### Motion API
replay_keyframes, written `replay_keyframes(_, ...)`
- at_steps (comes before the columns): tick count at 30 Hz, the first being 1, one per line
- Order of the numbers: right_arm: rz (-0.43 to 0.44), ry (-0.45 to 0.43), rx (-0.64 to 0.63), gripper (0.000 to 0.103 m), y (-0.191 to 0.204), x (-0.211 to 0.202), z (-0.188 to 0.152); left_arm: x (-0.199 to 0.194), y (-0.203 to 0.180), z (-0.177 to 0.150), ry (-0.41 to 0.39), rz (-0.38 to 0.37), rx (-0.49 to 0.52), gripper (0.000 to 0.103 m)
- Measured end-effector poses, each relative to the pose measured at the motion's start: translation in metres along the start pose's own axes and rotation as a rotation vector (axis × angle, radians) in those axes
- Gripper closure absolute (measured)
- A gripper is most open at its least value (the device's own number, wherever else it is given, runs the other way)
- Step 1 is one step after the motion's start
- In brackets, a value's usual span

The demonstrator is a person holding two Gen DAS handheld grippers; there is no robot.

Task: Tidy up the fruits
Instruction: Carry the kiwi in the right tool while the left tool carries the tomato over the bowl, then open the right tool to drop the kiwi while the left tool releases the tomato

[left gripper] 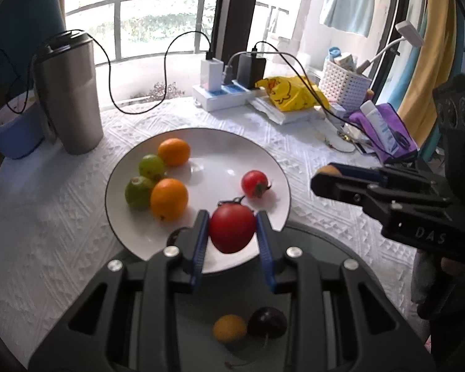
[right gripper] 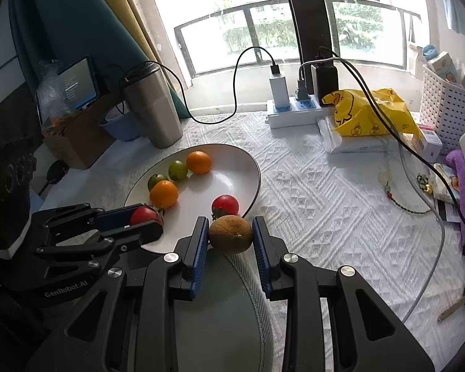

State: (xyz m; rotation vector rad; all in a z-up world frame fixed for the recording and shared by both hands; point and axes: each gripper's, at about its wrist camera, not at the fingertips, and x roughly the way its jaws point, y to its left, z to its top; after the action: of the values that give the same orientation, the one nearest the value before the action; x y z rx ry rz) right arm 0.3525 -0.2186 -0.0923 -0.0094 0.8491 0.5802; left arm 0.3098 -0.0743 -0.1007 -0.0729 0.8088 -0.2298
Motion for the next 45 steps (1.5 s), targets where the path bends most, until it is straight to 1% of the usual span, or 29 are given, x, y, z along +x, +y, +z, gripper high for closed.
replay_keyframes(7, 0.005, 0.013, -0.004, 0.072, 0.000, 0.012, 0.006, 0.007, 0.003, 0.002, 0.022, 0.000, -0.001, 0.071)
replay_keyframes(13, 0.014, 0.025, -0.014, 0.072, 0.004, 0.022, 0.010, 0.004, 0.003, 0.005, 0.006, -0.001, 0.004, 0.068)
replay_keyframes(16, 0.020, 0.027, -0.021, 0.072, 0.007, 0.026, 0.012, 0.002, 0.008, 0.006, 0.000, -0.004, -0.009, 0.067)
replay_keyframes(18, 0.023, 0.027, -0.028, 0.072, 0.010, 0.028, 0.014, -0.002, 0.013, 0.006, -0.013, 0.003, -0.027, 0.066)
replay_keyframes(20, 0.025, 0.029, -0.035, 0.072, 0.012, 0.030, 0.015, -0.006, 0.019, 0.007, -0.027, 0.010, -0.045, 0.060)
replay_keyframes(21, 0.026, 0.030, -0.038, 0.072, 0.014, 0.032, 0.016, -0.009, 0.022, 0.007, -0.034, 0.012, -0.052, 0.059)
replay_keyframes(30, 0.028, 0.034, -0.055, 0.072, 0.024, 0.047, 0.022, -0.021, 0.054, 0.007, -0.082, 0.078, -0.094, 0.058)
replay_keyframes(34, 0.023, 0.041, -0.055, 0.072, 0.025, 0.057, 0.026, -0.021, 0.071, 0.006, -0.087, 0.103, -0.127, 0.058)
replay_keyframes(41, 0.018, 0.055, -0.050, 0.072, 0.020, 0.076, 0.032, -0.011, 0.087, 0.005, -0.075, 0.110, -0.163, 0.058)
replay_keyframes(45, 0.010, 0.061, -0.043, 0.072, 0.017, 0.084, 0.035, -0.006, 0.089, 0.005, -0.062, 0.098, -0.173, 0.058)
